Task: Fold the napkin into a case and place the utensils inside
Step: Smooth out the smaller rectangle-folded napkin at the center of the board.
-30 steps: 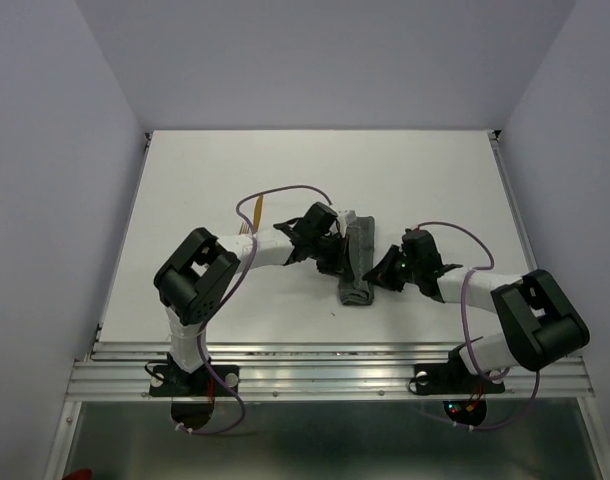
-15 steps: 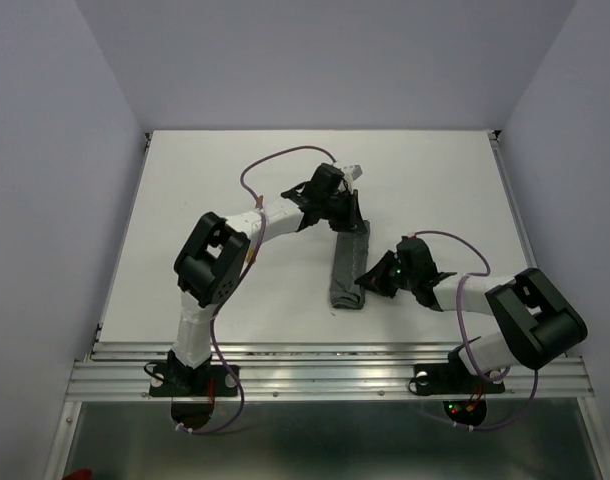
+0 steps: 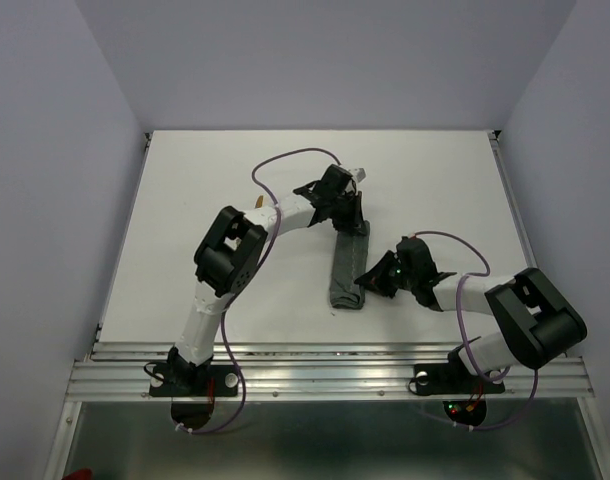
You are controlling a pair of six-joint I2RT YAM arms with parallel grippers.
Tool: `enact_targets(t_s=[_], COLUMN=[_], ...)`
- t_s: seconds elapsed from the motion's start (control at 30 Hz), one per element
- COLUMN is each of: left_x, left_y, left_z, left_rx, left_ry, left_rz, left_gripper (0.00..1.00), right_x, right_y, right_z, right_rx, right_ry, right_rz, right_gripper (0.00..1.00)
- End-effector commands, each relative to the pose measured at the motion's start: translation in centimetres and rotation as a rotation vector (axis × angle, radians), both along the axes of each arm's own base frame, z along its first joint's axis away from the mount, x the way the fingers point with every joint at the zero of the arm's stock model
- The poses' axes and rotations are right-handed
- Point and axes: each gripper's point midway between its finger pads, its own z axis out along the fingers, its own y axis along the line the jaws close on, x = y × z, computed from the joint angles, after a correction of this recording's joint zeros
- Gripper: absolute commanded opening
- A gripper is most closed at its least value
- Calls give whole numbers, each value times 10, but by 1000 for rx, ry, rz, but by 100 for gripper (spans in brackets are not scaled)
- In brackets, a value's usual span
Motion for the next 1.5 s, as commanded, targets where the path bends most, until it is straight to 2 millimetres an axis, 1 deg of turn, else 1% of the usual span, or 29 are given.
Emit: enact_targets(t_s=[0.0,0.03,0.07,0.13,0.27,0.3,0.33,0.37,0.43,0.47,0.53,0.63,0.67,0.7,0.73,0.77,0.8,0.83,0.87,0.9,0.93,1.0,1.1,1.17,1.2,1.23,1.37,1.4,1.47], left_x=[18,22,23,24,28,29,28,27,27,26,26,23,22,21,19,20,20,20,20,19,20,20,19,19,20,20,20,20,19], left_y=[-14,-18,-18,-20,-18,-17,-17,-18,-19,-20,-20,-21,-23,-22,-23,-23,-23,-23,-22,-23,-23,-23,-24,-24,-24,-23,-23,-22,-23], left_z=[3,4,-9,-15,-36,-37,-39,-37,-35,-33,-32,-32,-32,-33,-33,-32,-32,-32,-32,-31,-31,-29,-26,-25,-25,-25,-21,-21,-20], left_rx=[-8,-11,4,11,41,41,40,32,23,18,12,0,-8,-9,-14,-17,-17,-17,-17,-18,-19,-21,-25,-25,-24,-22,-23,-21,-22], left_ry=[-57,-60,-44,-40,-19,-17,-12,-14,-17,-20,-20,-11,-9,-3,0,-1,-1,0,-1,-1,-1,-2,-5,-5,-7,-7,-13,-13,-14], left_rz=[-15,-20,-21,-26,-30,-28,-32,-38,-45,-48,-51,-58,-62,-63,-67,-66,-68,-65,-66,-67,-66,-65,-68,-68,-70,-67,-73,-70,-74], left_gripper=[0,0,0,0,0,0,0,0,0,0,0,0,0,0,0,0,0,0,0,0,0,0,0,0,0,0,0,0,0], right_x=[-18,-16,-16,-18,-18,-15,-19,-23,-28,-34,-43,-46,-45,-44,-40,-38,-38,-33,-33,-29,-32,-28,-31,-32,-33,-34,-40,-42,-39], right_y=[-15,-15,-17,-19,-26,-28,-32,-31,-36,-41,-45,-46,-42,-41,-39,-37,-32,-27,-23,-17,-7,5,17,21,19,17,6,3,5], right_z=[-29,-28,-29,-31,-27,-22,-23,-21,-13,-14,-4,13,29,36,49,55,61,71,69,75,78,80,74,64,52,50,20,14,12], right_rx=[-98,-103,-112,-129,-163,-173,-194,-204,-210,-225,-224,-199,-171,-162,-143,-134,-124,-111,-114,-102,-94,-102,-100,-96,-105,-108,-165,-178,-172], right_ry=[90,89,91,101,93,76,84,75,47,58,31,-12,-61,-83,-123,-137,-153,-174,-167,-185,-194,-204,-193,-171,-143,-139,-65,-52,-57], right_rz=[-18,-20,-24,-25,-39,-51,-38,-27,-21,-20,-12,-9,-5,-1,-2,2,27,36,58,77,117,149,189,189,178,171,143,136,125], right_gripper=[1,1,1,2,11,23,28,41,50,54,55,52,50,42,37,31,21,18,14,10,9,9,9,9,9,9,9,9,9])
